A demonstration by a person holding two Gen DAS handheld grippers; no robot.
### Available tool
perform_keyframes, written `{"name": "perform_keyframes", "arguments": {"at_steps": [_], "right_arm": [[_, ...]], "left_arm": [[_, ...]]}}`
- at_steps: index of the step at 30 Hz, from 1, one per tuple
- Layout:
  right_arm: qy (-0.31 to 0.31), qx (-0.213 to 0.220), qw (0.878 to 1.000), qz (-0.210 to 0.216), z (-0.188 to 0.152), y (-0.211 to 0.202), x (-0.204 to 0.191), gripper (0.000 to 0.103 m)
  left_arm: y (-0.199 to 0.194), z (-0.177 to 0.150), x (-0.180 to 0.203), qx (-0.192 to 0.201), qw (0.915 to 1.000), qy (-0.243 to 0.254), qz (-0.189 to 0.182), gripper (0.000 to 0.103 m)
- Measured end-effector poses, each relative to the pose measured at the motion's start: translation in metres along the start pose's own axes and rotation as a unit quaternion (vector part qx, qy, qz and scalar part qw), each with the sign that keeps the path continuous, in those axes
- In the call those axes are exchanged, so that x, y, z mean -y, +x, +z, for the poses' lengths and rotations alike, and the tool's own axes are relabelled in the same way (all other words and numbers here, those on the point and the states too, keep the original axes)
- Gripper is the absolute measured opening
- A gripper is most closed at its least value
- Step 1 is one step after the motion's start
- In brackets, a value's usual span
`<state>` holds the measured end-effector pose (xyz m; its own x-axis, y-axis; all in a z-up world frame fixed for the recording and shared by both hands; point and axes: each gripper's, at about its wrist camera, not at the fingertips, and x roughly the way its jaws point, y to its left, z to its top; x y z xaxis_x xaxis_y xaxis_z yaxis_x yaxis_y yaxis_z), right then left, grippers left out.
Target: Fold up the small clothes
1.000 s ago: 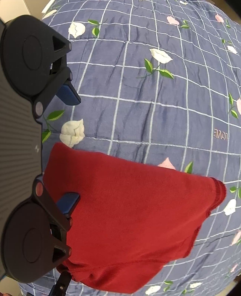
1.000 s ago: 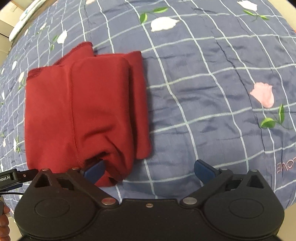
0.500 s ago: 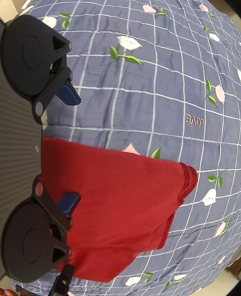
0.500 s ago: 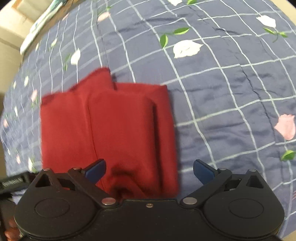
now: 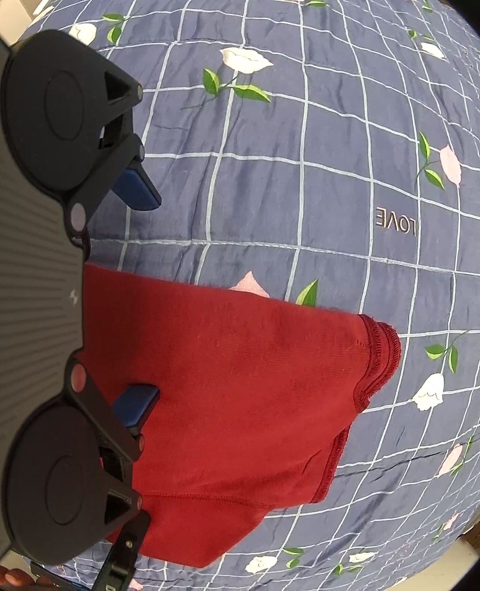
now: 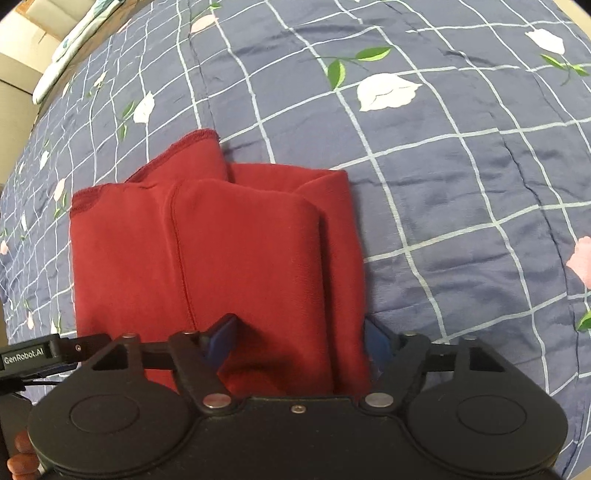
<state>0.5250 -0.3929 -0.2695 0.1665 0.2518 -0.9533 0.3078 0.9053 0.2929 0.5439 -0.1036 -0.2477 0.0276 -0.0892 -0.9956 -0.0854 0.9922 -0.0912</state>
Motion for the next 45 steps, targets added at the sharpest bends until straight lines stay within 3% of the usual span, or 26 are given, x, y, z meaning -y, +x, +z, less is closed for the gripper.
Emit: {"name": "perform_keyframes", "arguments": {"at_steps": [2,6,9,11,13,17,20,32,40,45], "right_arm": [[-0.003,0.001,1.0,-0.002,-0.001,-0.001,-0.001,0.057],[-0.009,0.005,1.0,-0.007,-0.004,-0.005,-0.003,0.043],[-0.014,0.012,1.0,-0.015,-0.005,-0.008,-0.006,0.031],[-0.02,0.017,0.999,-0.018,-0.007,-0.012,-0.008,0.023],[-0.026,0.024,0.999,-0.022,-0.01,-0.017,-0.011,0.018],[-0.028,0.044,0.999,-0.016,-0.016,-0.031,-0.018,0.015],[-0.038,0.06,0.997,-0.007,-0.023,-0.043,-0.028,0.014],[-0.087,0.11,0.989,0.034,-0.051,-0.078,-0.095,0.013],[-0.151,0.119,0.979,0.063,-0.082,-0.076,-0.155,0.013],[-0.151,0.099,0.982,0.049,-0.101,-0.063,-0.168,0.013]], "left_arm": [[-0.001,0.0,0.0,0.0,1.0,-0.004,-0.008,0.097],[-0.005,-0.001,0.0,0.0,0.9996,-0.014,-0.023,0.093],[-0.01,-0.001,0.003,0.003,0.9993,-0.013,-0.034,0.082],[-0.014,-0.002,0.004,0.005,0.9989,-0.01,-0.045,0.069],[-0.018,-0.003,0.006,0.007,0.9984,-0.007,-0.055,0.056],[-0.025,-0.006,0.009,0.013,0.9991,0.008,-0.04,0.032],[-0.035,-0.009,0.009,0.028,0.9986,0.015,-0.043,0.024],[-0.1,-0.017,-0.013,0.096,0.9921,0.056,-0.057,0.018],[-0.13,-0.035,-0.07,0.129,0.9902,0.04,-0.036,0.017],[-0.117,-0.05,-0.104,0.112,0.9931,0.023,-0.023,0.017]]}}
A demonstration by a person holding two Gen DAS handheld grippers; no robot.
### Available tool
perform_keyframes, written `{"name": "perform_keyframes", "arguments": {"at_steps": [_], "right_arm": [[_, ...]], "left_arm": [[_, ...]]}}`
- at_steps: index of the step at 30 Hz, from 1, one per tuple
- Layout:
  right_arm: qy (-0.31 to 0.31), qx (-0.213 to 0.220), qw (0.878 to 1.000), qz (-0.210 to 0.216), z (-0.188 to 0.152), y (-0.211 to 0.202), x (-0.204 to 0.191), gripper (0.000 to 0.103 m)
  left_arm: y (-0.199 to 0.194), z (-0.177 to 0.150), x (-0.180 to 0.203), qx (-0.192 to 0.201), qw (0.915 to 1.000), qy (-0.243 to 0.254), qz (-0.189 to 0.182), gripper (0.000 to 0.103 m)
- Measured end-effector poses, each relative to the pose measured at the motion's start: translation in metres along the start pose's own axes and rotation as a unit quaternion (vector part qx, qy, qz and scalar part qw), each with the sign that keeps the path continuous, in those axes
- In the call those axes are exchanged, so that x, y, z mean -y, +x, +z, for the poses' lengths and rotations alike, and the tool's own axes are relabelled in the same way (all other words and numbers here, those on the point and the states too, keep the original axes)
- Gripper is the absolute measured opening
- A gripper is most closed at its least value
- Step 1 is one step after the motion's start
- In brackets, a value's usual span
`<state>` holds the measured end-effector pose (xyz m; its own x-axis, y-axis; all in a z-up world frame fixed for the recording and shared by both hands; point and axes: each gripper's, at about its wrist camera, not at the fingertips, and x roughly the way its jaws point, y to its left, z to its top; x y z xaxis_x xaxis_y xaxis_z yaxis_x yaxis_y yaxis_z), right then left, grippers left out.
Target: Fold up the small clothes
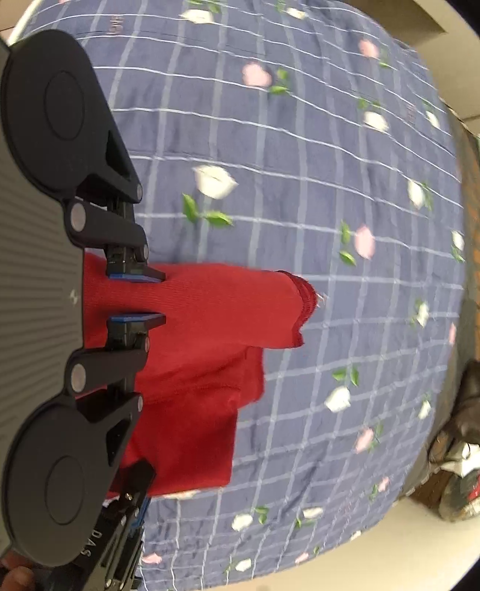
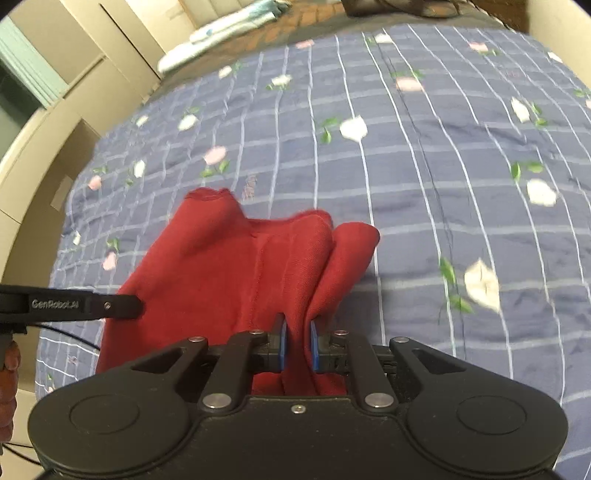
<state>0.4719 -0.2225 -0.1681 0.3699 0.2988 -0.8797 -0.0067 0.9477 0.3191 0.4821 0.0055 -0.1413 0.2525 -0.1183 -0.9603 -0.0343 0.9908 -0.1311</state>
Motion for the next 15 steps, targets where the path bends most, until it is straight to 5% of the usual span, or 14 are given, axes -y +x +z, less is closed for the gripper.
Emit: {"name": "perform_keyframes", "arguments": {"at_steps": [5,15], "right_arm": [[0.059,-0.028,0.997,-0.044,-0.027,0.009,0.017,0.013],[0.158,-0.011,0.985,-0.066,-0.057,0.01,0.056,0.012]], "left_arm": [[0.028,-0.025,-0.009,-0.041,0.9991,-0.01,0.0,0.017],[0.039,-0.041,0.017,-0.054,0.9944,0.089,0.019,0.019]]}}
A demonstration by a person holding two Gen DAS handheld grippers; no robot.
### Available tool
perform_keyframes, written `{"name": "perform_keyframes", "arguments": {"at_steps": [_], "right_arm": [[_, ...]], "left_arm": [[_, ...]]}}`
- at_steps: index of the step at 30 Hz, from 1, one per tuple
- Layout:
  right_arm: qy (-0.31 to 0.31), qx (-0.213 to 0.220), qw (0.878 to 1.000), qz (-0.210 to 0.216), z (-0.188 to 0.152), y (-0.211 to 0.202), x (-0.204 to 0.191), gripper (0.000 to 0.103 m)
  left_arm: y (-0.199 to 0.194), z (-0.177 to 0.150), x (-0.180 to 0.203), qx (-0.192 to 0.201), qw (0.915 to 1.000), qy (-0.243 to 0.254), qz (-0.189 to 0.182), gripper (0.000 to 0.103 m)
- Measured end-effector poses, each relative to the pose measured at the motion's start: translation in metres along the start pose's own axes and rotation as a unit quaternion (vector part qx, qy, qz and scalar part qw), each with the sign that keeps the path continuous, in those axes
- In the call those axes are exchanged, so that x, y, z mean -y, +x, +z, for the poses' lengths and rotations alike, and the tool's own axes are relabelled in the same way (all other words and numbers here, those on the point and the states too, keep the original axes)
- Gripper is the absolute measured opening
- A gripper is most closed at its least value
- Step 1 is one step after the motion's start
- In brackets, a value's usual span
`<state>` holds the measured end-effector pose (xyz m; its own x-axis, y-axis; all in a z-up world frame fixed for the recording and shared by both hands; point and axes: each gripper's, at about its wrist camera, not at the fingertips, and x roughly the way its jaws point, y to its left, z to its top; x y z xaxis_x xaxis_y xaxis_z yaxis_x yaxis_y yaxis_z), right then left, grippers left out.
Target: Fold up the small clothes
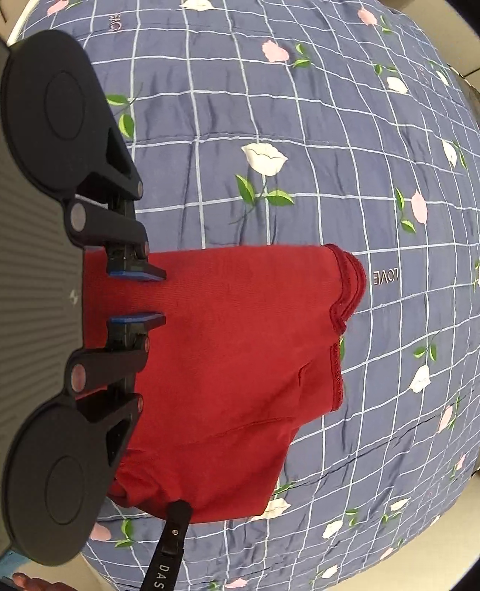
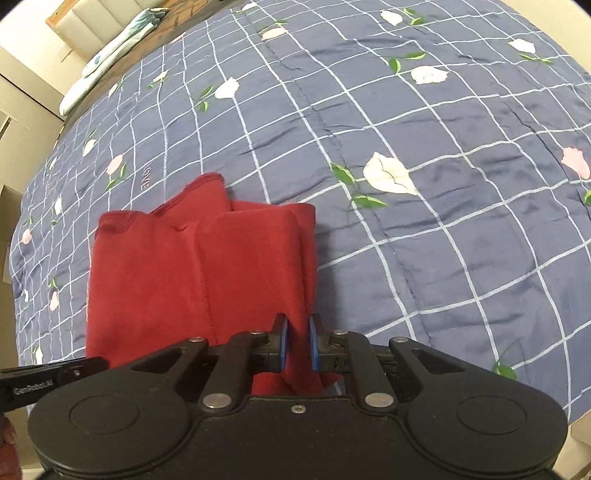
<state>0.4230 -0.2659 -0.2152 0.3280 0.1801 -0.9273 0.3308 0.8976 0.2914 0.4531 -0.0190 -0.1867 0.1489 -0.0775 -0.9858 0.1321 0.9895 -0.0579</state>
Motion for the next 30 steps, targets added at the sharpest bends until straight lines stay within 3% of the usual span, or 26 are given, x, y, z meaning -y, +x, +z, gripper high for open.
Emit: {"name": "perform_keyframes", "arguments": {"at_steps": [10,18,21,30], "right_arm": [[0.012,0.009,1.0,-0.019,-0.005,0.004,0.002,0.014],[0.001,0.012,0.999,-0.049,-0.006,0.002,-0.006,0.015],[-0.008,0.01,0.998,-0.056,-0.006,0.001,-0.008,0.017],[-0.035,0.012,0.997,-0.07,-0.012,-0.007,-0.007,0.023]], "left_arm": [[-0.002,-0.004,0.001,-0.003,0.9996,0.028,0.0,0.021],[-0.006,-0.008,0.002,0.001,0.999,0.045,-0.005,0.035],[-0.012,-0.009,0.001,0.007,0.9991,0.041,-0.006,0.046],[-0.045,-0.023,0.0,0.051,0.9983,0.03,0.003,0.065]]}}
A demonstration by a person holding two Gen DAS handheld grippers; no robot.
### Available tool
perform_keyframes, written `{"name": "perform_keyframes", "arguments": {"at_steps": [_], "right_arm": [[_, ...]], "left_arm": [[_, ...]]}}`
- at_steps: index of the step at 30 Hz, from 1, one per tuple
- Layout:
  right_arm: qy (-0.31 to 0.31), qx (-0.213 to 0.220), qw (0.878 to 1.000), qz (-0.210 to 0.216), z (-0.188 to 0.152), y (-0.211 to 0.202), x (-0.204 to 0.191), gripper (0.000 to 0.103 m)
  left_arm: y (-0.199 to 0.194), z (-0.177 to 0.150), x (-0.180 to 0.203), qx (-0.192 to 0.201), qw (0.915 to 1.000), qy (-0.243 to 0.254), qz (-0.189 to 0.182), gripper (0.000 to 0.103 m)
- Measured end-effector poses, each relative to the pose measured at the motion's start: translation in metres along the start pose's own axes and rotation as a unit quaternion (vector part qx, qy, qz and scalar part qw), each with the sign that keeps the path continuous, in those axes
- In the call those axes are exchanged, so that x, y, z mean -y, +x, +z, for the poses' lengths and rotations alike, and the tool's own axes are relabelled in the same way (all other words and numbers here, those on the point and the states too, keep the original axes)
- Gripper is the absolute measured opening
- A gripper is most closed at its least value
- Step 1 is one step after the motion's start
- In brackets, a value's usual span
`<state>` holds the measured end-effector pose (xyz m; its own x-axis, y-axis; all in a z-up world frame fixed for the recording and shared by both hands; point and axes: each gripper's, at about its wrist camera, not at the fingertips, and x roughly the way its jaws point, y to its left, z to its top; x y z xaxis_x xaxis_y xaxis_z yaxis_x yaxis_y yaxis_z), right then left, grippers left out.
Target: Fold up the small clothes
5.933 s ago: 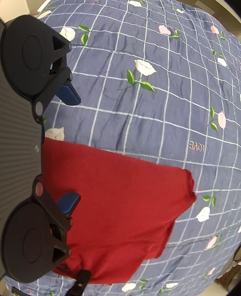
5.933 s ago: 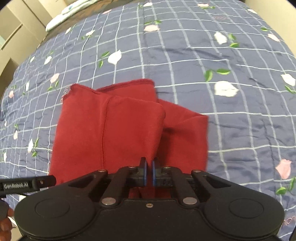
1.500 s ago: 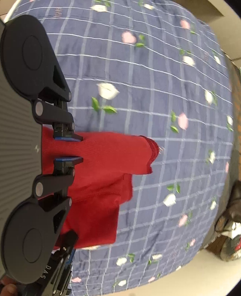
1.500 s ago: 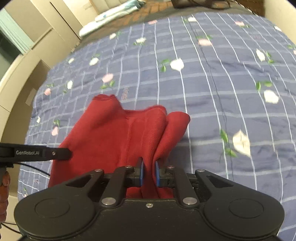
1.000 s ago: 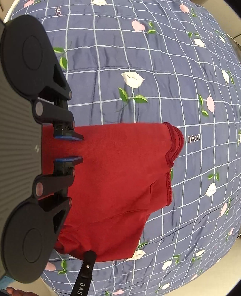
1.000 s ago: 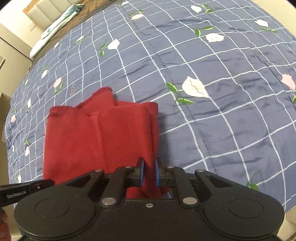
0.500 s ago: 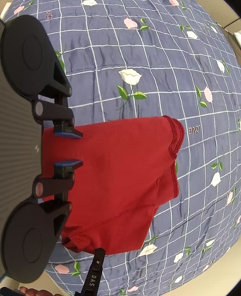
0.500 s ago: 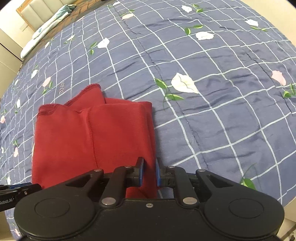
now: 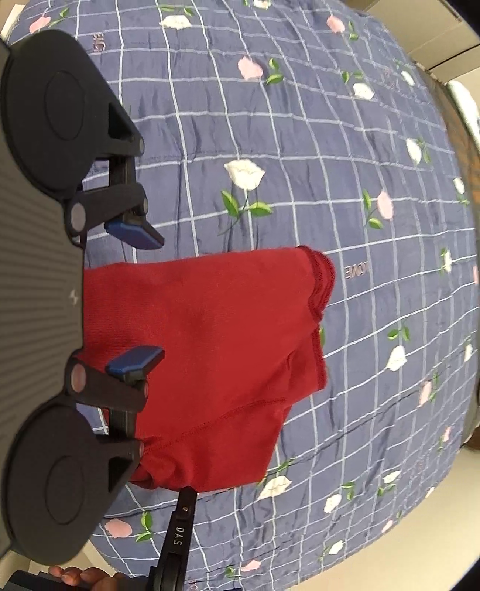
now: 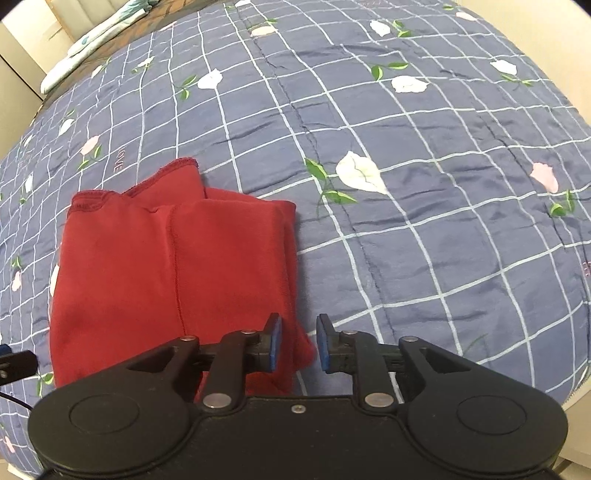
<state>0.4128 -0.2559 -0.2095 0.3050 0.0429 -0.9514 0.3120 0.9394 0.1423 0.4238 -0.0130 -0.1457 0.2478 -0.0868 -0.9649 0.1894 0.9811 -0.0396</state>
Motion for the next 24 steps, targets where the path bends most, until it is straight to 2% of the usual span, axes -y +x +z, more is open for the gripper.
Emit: {"name": "perform_keyframes", "arguments": {"at_steps": [3,5,8,11,14,19,24], "right_arm": [[-0.009,0.018,1.0,0.007,-0.009,-0.016,0.001,0.039],[-0.014,0.037,0.999,0.021,-0.016,-0.03,0.0,0.055],[-0.027,0.067,0.997,0.042,-0.033,-0.056,-0.001,0.067],[-0.048,0.101,0.992,0.057,-0.054,-0.087,-0.002,0.081],[-0.066,0.137,0.986,0.07,-0.079,-0.12,0.001,0.087],[-0.077,0.195,0.973,0.094,-0.12,-0.172,0.011,0.095],[-0.101,0.227,0.962,0.115,-0.155,-0.21,0.018,0.1]], "left_arm": [[-0.017,-0.009,0.001,0.02,0.9998,-0.005,0.007,0.072],[-0.029,-0.017,0.003,0.034,0.9993,-0.01,0.011,0.078],[-0.047,-0.034,0.007,0.056,0.998,-0.022,0.018,0.086],[-0.067,-0.055,0.009,0.081,0.9958,-0.036,0.023,0.09],[-0.089,-0.08,0.012,0.11,0.9925,-0.049,0.021,0.095],[-0.128,-0.128,0.022,0.161,0.9841,-0.066,0.039,0.102],[-0.155,-0.168,0.031,0.192,0.9774,-0.078,0.044,0.102]]}}
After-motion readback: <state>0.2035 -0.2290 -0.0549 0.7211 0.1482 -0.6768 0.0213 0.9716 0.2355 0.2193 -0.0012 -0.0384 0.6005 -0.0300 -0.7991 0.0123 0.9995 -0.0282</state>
